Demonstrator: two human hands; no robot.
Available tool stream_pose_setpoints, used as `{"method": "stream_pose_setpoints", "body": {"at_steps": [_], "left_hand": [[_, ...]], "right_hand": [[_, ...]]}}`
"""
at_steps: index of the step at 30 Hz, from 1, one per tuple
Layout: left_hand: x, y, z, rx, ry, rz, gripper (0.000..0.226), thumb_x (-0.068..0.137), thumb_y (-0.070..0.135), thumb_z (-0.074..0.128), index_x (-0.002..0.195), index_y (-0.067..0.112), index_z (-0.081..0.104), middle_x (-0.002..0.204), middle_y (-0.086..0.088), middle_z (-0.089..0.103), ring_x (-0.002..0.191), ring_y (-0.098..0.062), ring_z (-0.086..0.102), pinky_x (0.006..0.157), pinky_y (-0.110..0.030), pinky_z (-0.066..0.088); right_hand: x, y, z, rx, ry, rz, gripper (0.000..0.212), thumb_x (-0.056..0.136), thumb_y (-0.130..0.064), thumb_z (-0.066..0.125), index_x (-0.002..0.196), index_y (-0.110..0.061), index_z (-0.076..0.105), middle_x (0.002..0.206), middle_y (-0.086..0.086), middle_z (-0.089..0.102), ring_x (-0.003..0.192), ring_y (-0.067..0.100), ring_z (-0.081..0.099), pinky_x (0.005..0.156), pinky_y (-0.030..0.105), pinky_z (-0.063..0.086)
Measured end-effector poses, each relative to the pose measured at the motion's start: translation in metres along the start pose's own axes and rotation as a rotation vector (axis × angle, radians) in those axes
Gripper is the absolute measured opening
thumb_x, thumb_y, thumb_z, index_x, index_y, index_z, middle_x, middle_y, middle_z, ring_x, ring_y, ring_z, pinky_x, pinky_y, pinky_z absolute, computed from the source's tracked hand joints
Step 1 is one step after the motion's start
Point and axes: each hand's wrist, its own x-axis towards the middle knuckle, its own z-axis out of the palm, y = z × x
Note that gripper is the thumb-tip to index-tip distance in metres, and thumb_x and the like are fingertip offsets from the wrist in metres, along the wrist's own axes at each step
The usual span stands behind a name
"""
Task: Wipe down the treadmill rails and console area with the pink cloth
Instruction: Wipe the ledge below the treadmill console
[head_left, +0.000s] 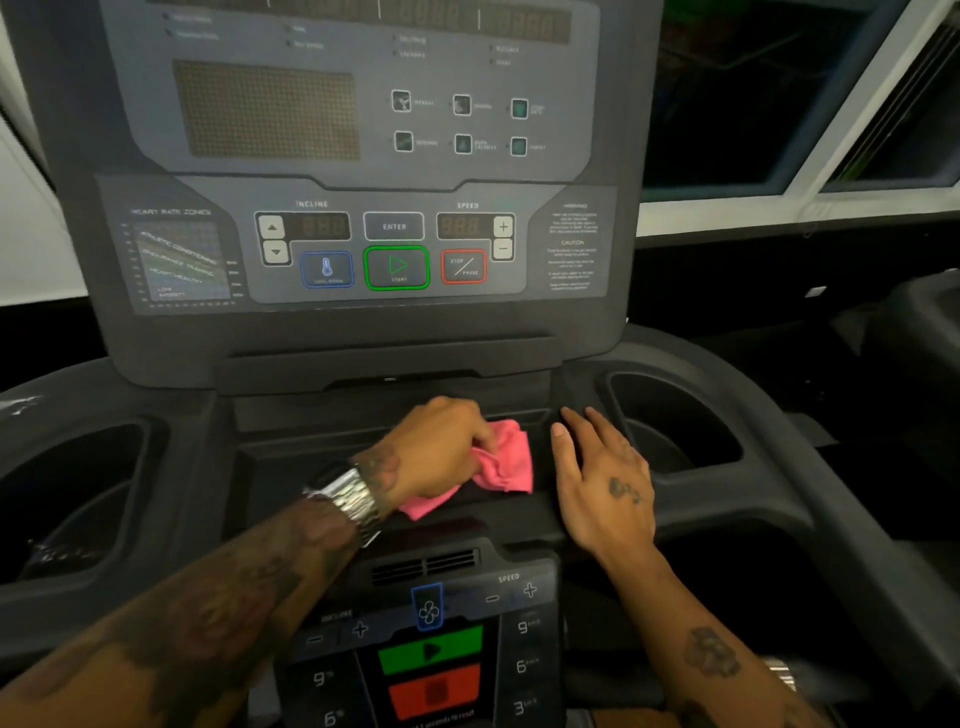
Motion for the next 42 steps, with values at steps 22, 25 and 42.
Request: {"method": "stream_pose_setpoints", "body": {"at_steps": [22,25,42], "left_hand": [[-0.054,-0.029,-0.024,0.255,0.124,-0.328,0.046,0.08,0.005,0.051,0.121,0.023,0.061,0.099,-0.007,0.04,0.098,-0.039,0.056,0.083,-0.045,0.05],[-0.091,-0.055,-0.035,0.22,0.154,-0.443,0.043,0.075,0.007,0.059,0.115,0.022,0.063,0.091,-0.006,0.046,0.078,-0.035,0.062,0.068,-0.042,0.056],[-0.016,-0.01,0.006,0.286,0.123,-0.014,0.03,0.081,0.004,0.053,0.11,0.005,0.062,0.114,-0.011,0.051,0.096,-0.032,0.06,0.087,-0.041,0.05]], "right_hand": [[-0.001,0.005,-0.001,0.024,-0.034,0.004,0.057,0.099,-0.057,0.029,0.146,-0.026,0.043,0.154,0.0,0.038,0.143,0.017,0.031,0.117,0.041,0.023],[-0.001,0.004,-0.001,0.005,-0.027,-0.007,0.059,0.099,-0.057,0.028,0.146,-0.025,0.043,0.154,0.002,0.038,0.143,0.018,0.031,0.117,0.04,0.022],[0.001,0.001,0.004,-0.086,-0.006,-0.005,0.063,0.095,-0.064,0.028,0.145,-0.027,0.043,0.153,0.001,0.039,0.142,0.018,0.032,0.115,0.04,0.022]]}}
